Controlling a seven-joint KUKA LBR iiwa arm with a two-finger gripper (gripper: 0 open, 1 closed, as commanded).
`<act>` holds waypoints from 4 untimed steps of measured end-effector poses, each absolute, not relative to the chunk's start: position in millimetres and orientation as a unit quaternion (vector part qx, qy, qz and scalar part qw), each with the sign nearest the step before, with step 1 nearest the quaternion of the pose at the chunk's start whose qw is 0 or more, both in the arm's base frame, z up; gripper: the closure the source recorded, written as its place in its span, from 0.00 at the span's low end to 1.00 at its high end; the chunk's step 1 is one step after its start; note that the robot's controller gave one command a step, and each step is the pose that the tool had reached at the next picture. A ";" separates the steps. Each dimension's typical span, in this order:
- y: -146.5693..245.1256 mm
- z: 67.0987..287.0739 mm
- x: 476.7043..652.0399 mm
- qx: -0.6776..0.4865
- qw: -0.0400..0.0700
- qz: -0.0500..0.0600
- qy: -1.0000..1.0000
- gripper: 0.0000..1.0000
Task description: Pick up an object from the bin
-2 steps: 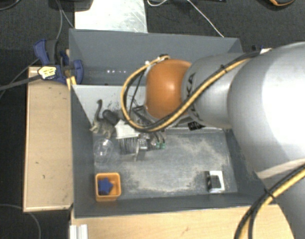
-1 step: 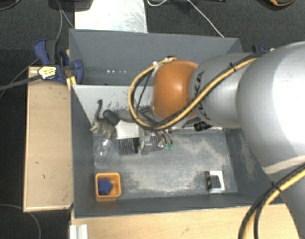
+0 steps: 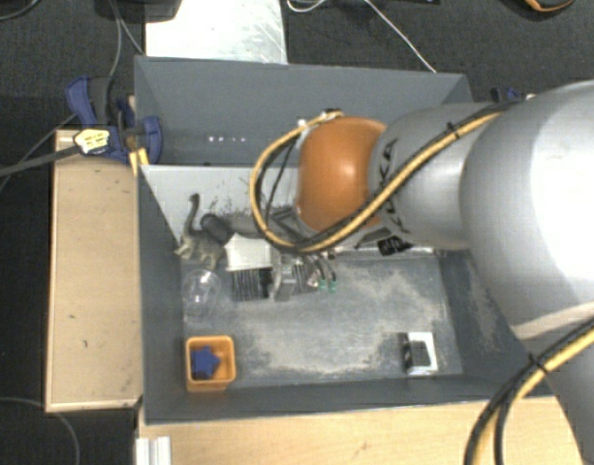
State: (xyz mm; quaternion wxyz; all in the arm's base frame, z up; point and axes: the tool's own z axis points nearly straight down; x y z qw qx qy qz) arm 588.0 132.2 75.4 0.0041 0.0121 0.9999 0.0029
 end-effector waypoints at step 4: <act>130.8 110.9 584.7 0.013 0.000 0.002 1.000 1.00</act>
Offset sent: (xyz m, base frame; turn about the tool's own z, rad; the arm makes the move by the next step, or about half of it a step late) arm 0.0000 0.0000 0.0063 0.0000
